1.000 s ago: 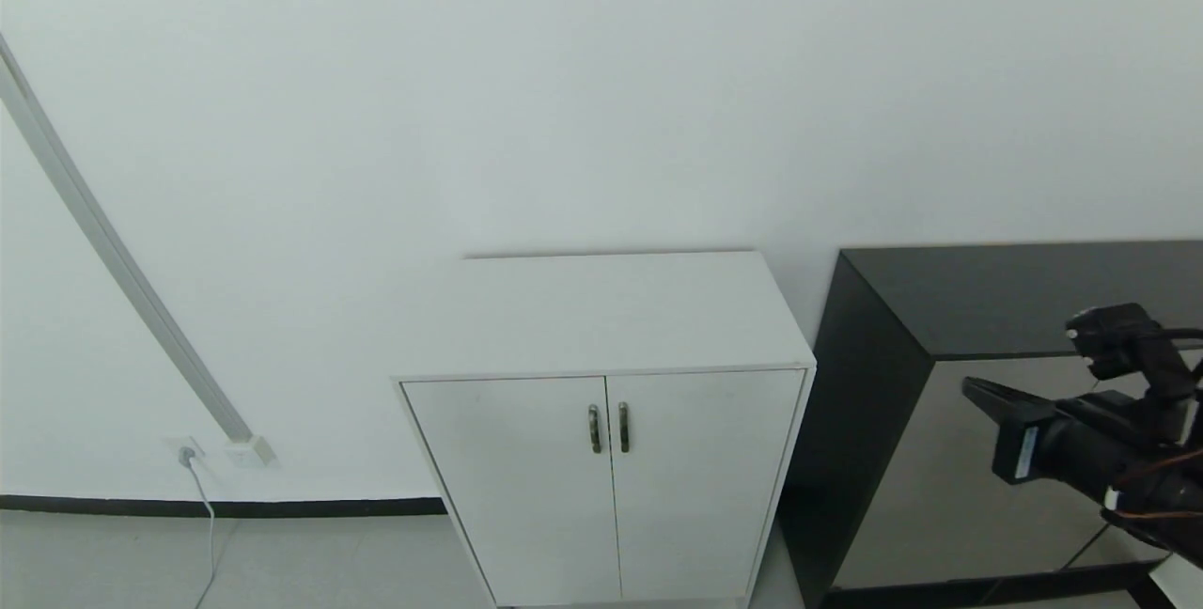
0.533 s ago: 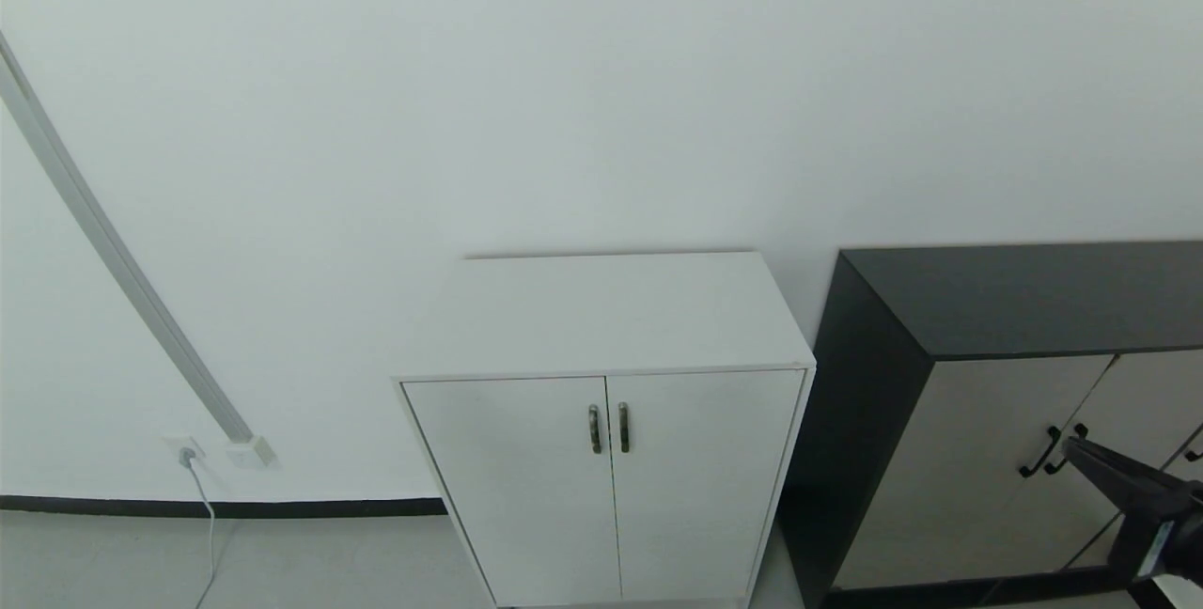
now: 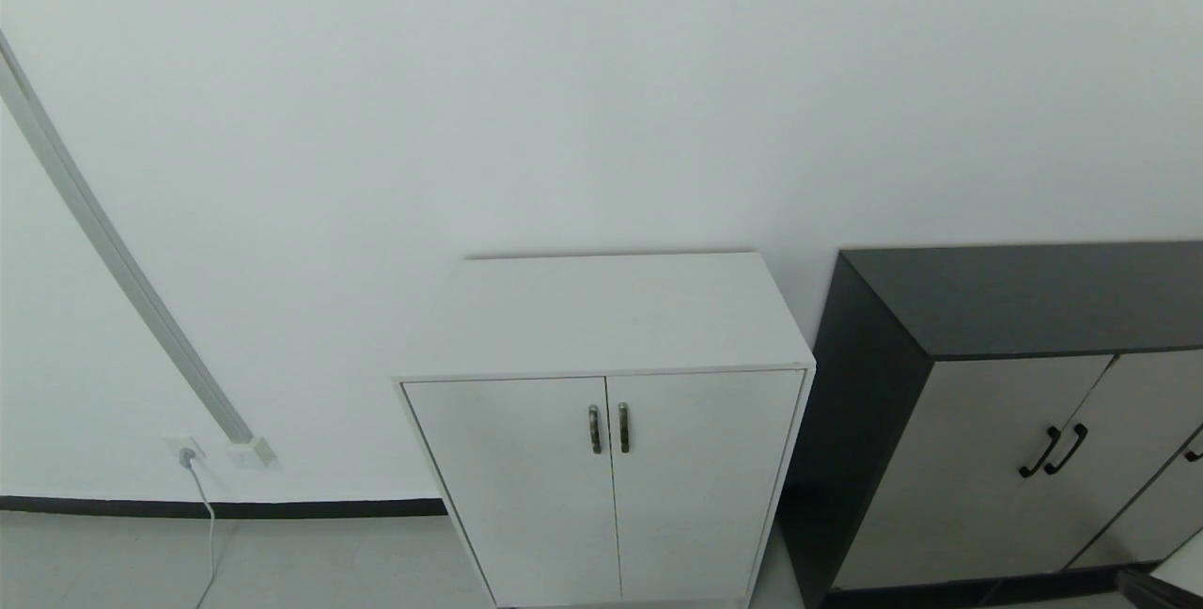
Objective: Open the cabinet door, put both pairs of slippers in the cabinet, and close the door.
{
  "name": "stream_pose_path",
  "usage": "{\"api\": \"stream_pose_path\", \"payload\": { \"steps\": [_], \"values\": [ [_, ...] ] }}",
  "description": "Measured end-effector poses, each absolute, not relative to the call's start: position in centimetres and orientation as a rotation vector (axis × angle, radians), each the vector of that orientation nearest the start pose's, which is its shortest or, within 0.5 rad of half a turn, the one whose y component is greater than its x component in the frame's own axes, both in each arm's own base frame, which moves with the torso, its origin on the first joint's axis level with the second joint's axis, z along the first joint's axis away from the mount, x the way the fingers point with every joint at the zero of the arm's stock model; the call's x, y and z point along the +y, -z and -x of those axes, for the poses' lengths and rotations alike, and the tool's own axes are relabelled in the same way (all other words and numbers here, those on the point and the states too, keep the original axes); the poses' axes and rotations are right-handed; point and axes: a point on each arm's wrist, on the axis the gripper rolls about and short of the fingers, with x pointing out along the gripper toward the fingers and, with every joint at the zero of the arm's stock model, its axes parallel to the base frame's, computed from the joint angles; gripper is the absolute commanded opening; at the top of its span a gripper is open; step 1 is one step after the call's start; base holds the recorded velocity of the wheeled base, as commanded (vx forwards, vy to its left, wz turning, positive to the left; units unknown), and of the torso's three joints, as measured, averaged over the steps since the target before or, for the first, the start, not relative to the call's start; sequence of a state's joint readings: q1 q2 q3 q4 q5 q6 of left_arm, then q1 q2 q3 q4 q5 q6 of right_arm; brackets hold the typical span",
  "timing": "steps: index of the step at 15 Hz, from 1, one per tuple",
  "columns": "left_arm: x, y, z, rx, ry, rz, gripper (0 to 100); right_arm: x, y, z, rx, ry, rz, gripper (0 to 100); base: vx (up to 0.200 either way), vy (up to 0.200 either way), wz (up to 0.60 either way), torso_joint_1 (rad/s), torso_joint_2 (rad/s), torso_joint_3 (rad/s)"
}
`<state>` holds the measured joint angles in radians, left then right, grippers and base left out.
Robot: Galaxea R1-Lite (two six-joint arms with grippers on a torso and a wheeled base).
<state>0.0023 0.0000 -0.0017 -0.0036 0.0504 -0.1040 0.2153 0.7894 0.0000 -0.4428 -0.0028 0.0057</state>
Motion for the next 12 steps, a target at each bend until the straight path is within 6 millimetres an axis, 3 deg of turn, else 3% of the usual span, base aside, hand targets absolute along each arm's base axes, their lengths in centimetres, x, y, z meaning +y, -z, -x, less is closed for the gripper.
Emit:
{"api": "stream_pose_path", "payload": {
  "steps": [6,12],
  "values": [
    [0.1,-7.6,2.3,-0.008,-0.053,0.103,0,0.6,-8.4,-1.9,0.424,-0.295,0.038,0,0.0,0.0,0.0,0.0,0.0,0.0],
    [0.1,-7.6,2.3,-0.008,-0.052,0.103,0,0.2,-7.9,-0.2,0.318,-0.292,0.094,0,0.0,0.0,0.0,0.0,0.0,0.0]
  ]
}}
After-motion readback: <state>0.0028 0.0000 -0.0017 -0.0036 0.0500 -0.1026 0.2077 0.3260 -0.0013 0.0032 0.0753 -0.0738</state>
